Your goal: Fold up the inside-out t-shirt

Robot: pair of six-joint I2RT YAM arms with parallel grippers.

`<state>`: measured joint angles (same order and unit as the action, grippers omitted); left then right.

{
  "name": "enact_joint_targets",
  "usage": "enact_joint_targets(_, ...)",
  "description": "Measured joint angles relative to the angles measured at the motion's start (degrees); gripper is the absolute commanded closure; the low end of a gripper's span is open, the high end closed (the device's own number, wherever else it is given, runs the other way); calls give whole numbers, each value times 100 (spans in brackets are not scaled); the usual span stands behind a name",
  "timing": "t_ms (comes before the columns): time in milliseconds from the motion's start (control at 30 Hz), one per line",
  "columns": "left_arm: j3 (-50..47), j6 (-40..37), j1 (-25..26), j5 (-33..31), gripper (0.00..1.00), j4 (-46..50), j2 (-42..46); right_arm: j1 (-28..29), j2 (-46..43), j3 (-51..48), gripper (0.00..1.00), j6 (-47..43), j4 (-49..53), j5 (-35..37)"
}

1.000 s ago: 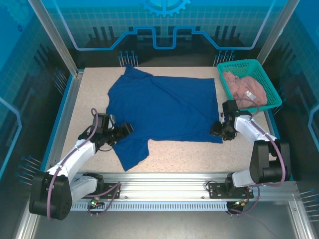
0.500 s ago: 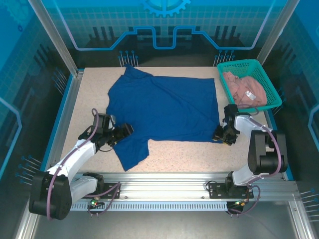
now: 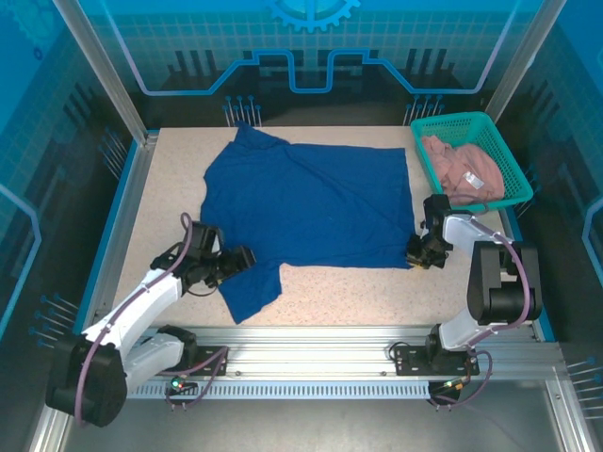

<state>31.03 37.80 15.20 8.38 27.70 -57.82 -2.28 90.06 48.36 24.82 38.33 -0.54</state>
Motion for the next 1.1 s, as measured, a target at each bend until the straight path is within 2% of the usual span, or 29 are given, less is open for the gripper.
enact_joint_targets(267,-31,780,1025,-1078,22,1220,638,0,-179,-4,99,-90,-90,-140)
enact_joint_targets(433,-155,1333,1873,-1241,31,1757,557,2,-372,-76,100,-155,-151,-256)
enact_joint_targets(533,-229,1534,2177,-1207,39,1880,341,2,-542,-162,100,-199,-225,-341)
enact_joint_targets(867,-264,1624,2343,-966,56,1578,-385,2,-905,-323,100,-286,-376,-509)
enact_joint_targets(1000,-391,1620,2363,-946,67,1440,-481,2,-940,-350,100,-289,-389,-555)
enact_joint_targets(1100,-426,1628,2358,-1010,80,1491,-481,2,-997,-350,100,-289,-389,-557)
